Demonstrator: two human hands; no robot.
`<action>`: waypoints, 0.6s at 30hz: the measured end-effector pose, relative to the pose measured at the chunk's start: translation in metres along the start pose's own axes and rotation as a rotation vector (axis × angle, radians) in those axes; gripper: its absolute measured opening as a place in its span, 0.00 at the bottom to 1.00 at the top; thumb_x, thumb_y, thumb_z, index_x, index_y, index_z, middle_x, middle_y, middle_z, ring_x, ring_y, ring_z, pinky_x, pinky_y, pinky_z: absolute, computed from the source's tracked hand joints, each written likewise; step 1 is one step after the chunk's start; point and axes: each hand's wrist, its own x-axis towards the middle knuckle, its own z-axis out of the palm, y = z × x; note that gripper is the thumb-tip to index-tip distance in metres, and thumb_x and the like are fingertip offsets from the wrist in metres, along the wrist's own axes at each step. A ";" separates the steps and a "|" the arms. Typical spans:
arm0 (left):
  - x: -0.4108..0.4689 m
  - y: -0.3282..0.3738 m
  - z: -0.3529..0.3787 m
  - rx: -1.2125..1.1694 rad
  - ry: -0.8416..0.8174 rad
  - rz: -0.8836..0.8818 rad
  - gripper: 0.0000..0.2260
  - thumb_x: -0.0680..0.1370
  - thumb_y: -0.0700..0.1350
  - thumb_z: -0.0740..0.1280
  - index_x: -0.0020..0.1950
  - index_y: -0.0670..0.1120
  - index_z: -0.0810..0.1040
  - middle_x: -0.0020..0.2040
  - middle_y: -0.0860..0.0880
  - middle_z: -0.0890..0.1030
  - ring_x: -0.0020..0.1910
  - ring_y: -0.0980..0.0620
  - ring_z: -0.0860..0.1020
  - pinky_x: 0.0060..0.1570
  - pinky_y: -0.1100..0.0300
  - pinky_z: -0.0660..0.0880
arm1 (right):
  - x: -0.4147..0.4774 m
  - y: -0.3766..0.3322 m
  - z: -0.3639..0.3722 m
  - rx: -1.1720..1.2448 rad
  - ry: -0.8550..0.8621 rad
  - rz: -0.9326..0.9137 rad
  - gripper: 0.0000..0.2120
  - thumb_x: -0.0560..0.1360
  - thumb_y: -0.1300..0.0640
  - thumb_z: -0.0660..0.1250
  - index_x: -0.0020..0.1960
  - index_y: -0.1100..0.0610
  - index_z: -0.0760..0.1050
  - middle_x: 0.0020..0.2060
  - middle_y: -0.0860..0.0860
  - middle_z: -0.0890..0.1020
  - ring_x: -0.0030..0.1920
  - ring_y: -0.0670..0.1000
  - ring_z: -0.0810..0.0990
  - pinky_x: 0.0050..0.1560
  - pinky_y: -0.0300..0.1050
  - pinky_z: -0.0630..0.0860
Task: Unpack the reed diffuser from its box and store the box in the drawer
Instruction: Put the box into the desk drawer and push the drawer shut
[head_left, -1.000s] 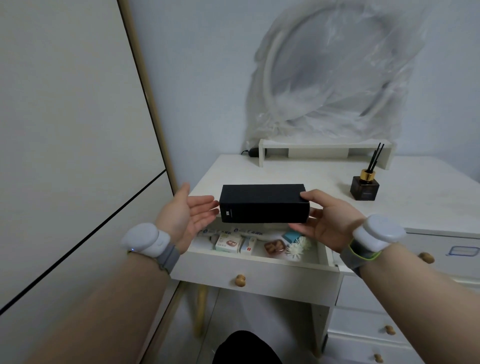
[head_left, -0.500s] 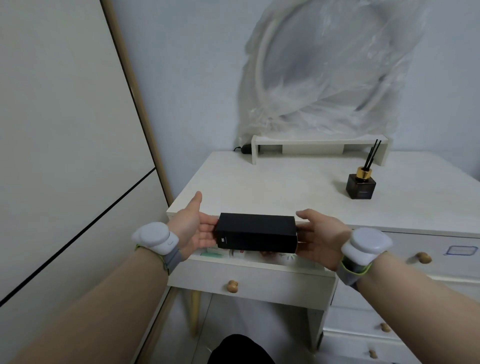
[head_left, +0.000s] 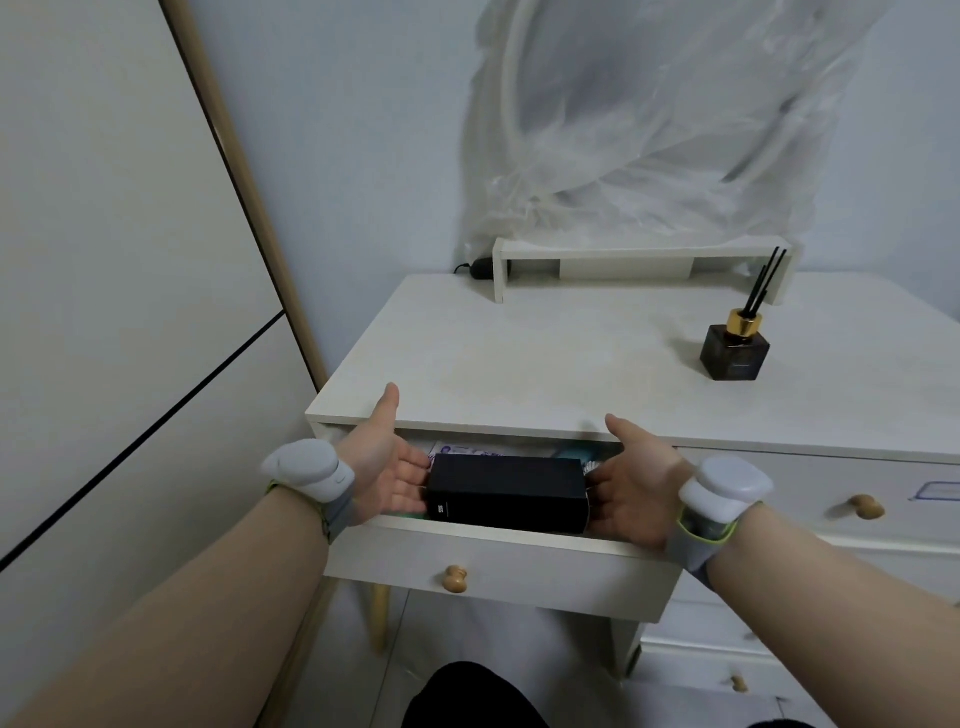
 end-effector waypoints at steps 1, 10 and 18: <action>0.002 0.000 -0.001 0.025 0.001 -0.015 0.51 0.69 0.75 0.42 0.71 0.32 0.59 0.72 0.34 0.64 0.70 0.36 0.66 0.66 0.44 0.66 | 0.002 0.000 0.000 -0.008 0.000 0.009 0.44 0.75 0.33 0.48 0.73 0.70 0.54 0.68 0.66 0.69 0.62 0.64 0.72 0.51 0.56 0.72; 0.014 0.003 -0.004 0.111 -0.038 -0.119 0.52 0.67 0.76 0.42 0.72 0.33 0.57 0.73 0.34 0.63 0.71 0.36 0.64 0.67 0.44 0.65 | 0.016 0.000 -0.002 0.025 0.005 0.085 0.51 0.70 0.28 0.47 0.74 0.69 0.49 0.73 0.66 0.61 0.70 0.65 0.65 0.63 0.60 0.65; 0.015 0.004 -0.005 0.084 -0.020 -0.112 0.52 0.67 0.76 0.44 0.70 0.32 0.60 0.71 0.32 0.65 0.69 0.34 0.66 0.66 0.44 0.66 | 0.009 -0.003 0.001 0.018 0.048 0.088 0.48 0.71 0.29 0.46 0.75 0.66 0.44 0.76 0.63 0.47 0.76 0.61 0.48 0.73 0.58 0.50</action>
